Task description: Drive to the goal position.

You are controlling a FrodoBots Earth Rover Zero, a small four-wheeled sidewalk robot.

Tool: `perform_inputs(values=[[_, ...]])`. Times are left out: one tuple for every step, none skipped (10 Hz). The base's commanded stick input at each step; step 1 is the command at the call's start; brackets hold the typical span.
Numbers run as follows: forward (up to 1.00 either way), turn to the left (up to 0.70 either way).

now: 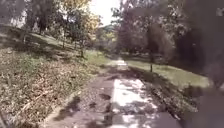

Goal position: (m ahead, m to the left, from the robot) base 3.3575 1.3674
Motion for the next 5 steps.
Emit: perform_inputs(values=[[0.45, 0.00], [0.45, 0.00], [0.45, 0.00], [0.45, 0.00], [0.45, 0.00]])
